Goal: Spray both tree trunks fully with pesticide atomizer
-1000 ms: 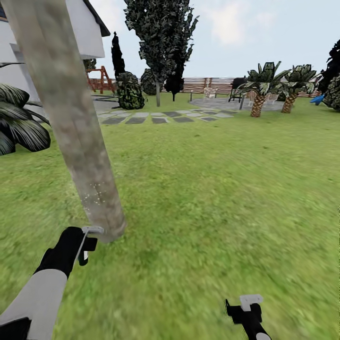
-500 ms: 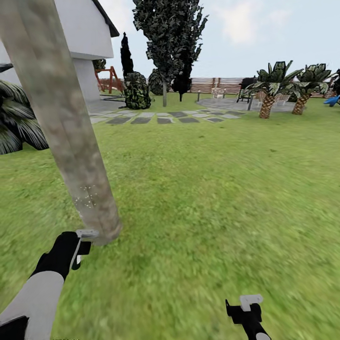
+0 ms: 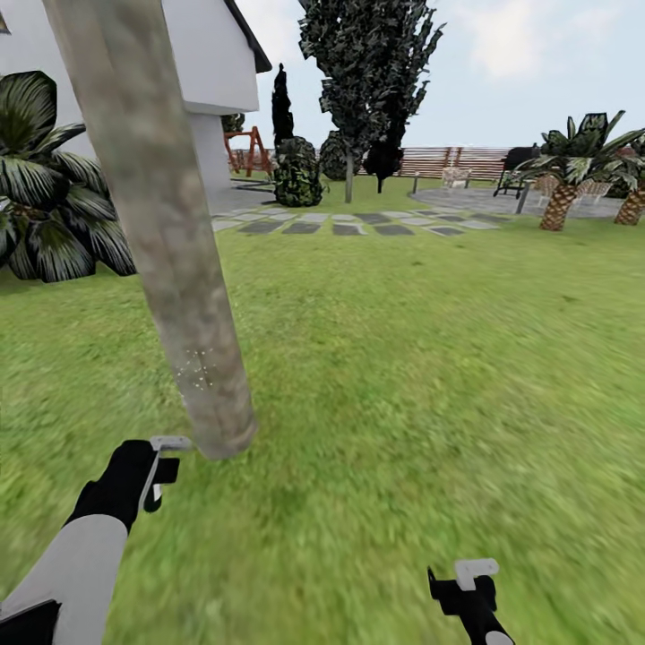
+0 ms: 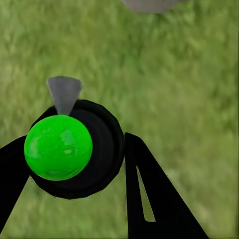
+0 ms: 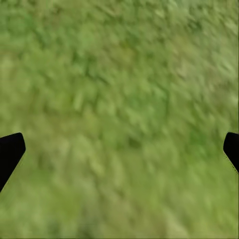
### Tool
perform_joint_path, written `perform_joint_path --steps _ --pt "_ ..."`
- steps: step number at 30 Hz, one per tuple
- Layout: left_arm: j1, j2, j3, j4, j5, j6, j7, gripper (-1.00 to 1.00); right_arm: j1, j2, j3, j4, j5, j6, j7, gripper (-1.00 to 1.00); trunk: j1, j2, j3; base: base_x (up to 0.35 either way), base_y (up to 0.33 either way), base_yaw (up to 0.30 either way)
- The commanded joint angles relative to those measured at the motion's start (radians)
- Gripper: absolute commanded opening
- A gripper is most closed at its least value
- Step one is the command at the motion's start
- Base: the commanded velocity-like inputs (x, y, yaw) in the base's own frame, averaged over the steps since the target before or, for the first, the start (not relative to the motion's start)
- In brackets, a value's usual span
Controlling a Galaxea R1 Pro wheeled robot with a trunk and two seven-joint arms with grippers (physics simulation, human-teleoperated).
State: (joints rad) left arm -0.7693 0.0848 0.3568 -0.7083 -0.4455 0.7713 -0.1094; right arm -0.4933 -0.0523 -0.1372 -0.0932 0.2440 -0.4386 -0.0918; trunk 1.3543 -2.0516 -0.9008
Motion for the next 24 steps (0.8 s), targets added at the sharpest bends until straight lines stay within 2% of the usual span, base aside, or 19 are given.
perform_joint_path --steps 1,6,8,21,24 --pt "-0.001 -0.001 0.003 -0.001 -0.012 0.003 -0.010 -1.00 -0.001 0.000 -0.007 0.001 0.011 -0.003 -0.003 1.00 0.000 0.000 -0.001 0.289 -0.103 0.055" --pt "-0.001 -0.006 0.002 -0.001 -0.012 0.002 -0.010 -1.00 -0.001 -0.001 -0.007 0.001 0.011 -0.003 -0.004 1.00 0.000 0.000 -0.001 0.237 -0.171 0.012" --pt "-0.001 -0.020 0.002 -0.003 -0.013 0.002 -0.010 -1.00 -0.001 -0.001 -0.007 0.001 0.011 -0.003 -0.005 1.00 0.000 0.000 -0.001 0.031 -0.267 0.000" --pt "-0.001 -0.019 0.010 -0.006 -0.013 0.002 -0.009 -1.00 -0.001 -0.001 -0.007 0.001 0.011 -0.003 -0.005 1.00 0.000 0.000 -0.001 0.163 -0.241 0.001" --pt "-0.001 -0.019 0.009 -0.006 -0.013 0.002 -0.009 -1.00 -0.001 0.000 -0.007 0.001 0.011 -0.003 -0.005 1.00 0.000 0.000 -0.001 0.075 -0.262 0.173"
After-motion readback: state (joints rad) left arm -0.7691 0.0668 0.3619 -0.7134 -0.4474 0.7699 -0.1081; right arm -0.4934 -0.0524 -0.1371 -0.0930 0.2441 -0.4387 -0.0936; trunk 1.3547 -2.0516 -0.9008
